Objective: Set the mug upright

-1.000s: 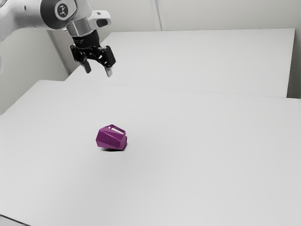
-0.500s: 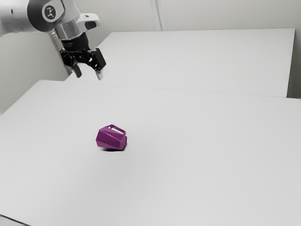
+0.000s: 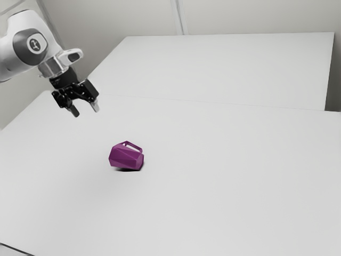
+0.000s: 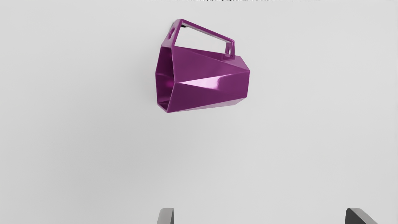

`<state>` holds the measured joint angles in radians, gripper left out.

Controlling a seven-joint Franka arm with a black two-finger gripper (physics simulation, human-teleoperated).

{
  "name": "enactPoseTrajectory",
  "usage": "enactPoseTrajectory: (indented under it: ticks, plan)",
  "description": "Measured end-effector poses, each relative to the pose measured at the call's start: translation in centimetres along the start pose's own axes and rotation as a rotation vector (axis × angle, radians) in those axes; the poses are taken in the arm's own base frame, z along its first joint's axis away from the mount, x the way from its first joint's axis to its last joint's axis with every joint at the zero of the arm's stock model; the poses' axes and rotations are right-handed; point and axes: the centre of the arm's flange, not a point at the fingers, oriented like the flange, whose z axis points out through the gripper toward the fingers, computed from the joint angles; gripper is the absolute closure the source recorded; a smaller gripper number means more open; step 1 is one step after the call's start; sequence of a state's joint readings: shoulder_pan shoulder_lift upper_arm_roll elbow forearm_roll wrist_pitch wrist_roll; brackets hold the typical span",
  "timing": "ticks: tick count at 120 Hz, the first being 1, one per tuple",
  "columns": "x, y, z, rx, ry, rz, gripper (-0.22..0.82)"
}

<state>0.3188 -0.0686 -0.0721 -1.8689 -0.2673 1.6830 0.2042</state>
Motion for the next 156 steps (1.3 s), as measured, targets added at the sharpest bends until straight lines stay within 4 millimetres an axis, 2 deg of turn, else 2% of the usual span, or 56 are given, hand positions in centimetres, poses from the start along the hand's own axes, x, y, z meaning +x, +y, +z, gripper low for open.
enactPoseTrajectory:
  ticks: [27, 60, 85, 126, 156]
  plan:
    - [0.8, -4.2, 3.7, -0.1, 0.012, 0.028, 0.0]
    - [1.2, -7.7, 8.0, -0.201, 0.013, 0.056, 0.0]
    - [2.7, -7.3, 12.0, -0.271, 0.016, 0.128, 0.0]
    - [4.1, -9.3, 16.4, -0.375, 0.054, 0.187, 0.0]
    - [4.2, -10.6, 20.2, -0.466, 0.065, 0.199, 0.0]
